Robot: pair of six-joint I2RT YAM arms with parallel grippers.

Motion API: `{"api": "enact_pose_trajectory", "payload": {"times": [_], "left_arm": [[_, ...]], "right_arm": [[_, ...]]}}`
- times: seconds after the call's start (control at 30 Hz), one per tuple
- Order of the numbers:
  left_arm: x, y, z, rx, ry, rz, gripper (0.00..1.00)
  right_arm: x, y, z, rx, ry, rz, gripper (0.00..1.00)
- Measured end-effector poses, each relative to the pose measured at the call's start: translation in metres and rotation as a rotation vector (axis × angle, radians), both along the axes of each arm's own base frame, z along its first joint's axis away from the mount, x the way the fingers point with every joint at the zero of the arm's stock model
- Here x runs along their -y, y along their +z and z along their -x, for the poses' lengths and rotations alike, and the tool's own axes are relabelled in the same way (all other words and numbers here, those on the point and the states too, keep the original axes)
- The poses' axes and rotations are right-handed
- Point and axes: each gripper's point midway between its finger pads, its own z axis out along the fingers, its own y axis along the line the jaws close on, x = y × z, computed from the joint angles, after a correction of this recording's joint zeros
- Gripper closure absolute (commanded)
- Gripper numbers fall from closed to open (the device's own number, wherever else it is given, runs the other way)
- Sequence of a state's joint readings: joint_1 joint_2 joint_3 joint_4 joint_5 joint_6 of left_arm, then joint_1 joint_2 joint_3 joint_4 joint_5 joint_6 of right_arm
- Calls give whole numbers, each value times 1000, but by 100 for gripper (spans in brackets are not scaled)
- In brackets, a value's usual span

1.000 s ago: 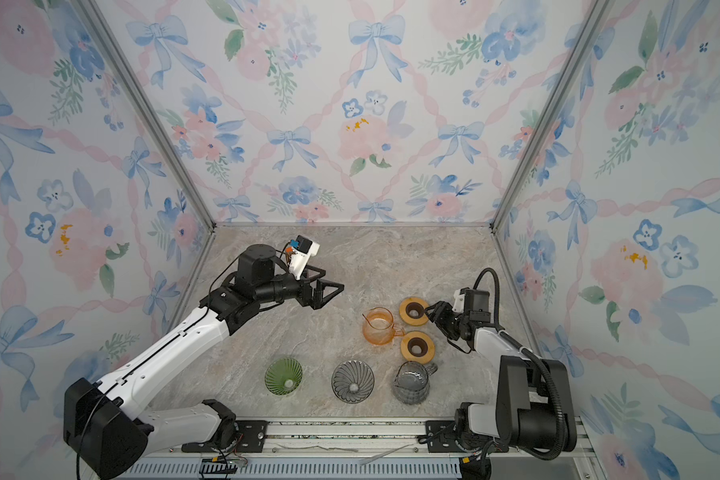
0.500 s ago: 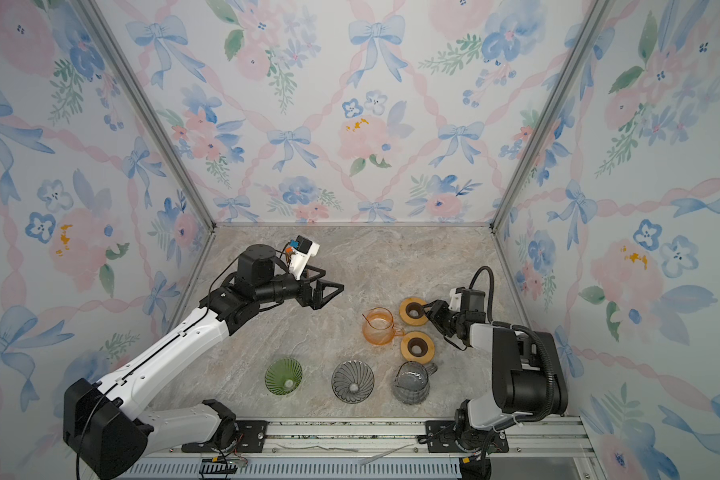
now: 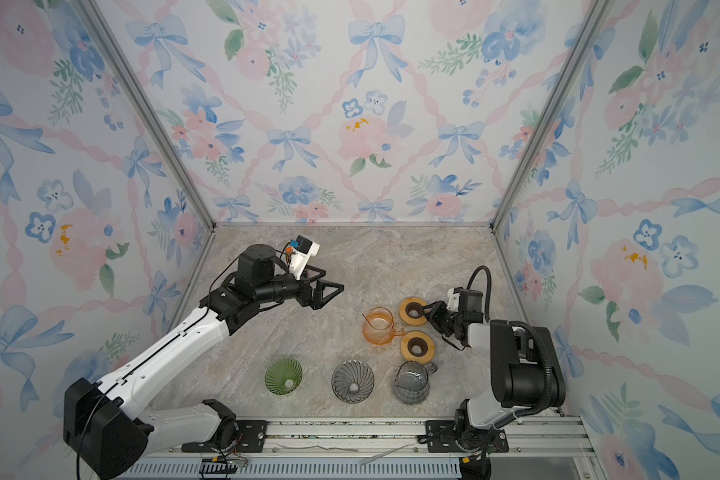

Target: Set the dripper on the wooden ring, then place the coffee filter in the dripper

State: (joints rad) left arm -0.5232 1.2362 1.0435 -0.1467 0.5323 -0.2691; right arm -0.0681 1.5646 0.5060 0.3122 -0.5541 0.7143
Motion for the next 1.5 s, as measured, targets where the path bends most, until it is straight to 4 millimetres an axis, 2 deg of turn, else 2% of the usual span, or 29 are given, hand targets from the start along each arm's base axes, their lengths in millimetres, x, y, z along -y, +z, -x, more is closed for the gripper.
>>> {"api": "enact_pose_trajectory", "payload": {"times": [0.27, 0.57, 0.8, 1.03, 1.3, 1.5], "left_arm": [[0, -2, -1, -5, 0, -3, 2], [0, -2, 0, -5, -1, -2, 2], [0, -2, 0, -4, -1, -2, 2], [0, -2, 0, -5, -1, -2, 2], [1, -2, 0, -5, -3, -1, 2], [1, -1, 1, -5, -7, 1, 2]], "right_arm": [[-1, 5, 0, 13, 13, 11, 73], [-7, 23, -3, 45, 41, 51, 78], [-1, 43, -6, 73, 22, 117, 82], [13, 62, -1, 39, 14, 342, 84], [6, 81, 7, -9, 105, 636, 82], [-2, 73, 13, -64, 181, 805, 82]]}}
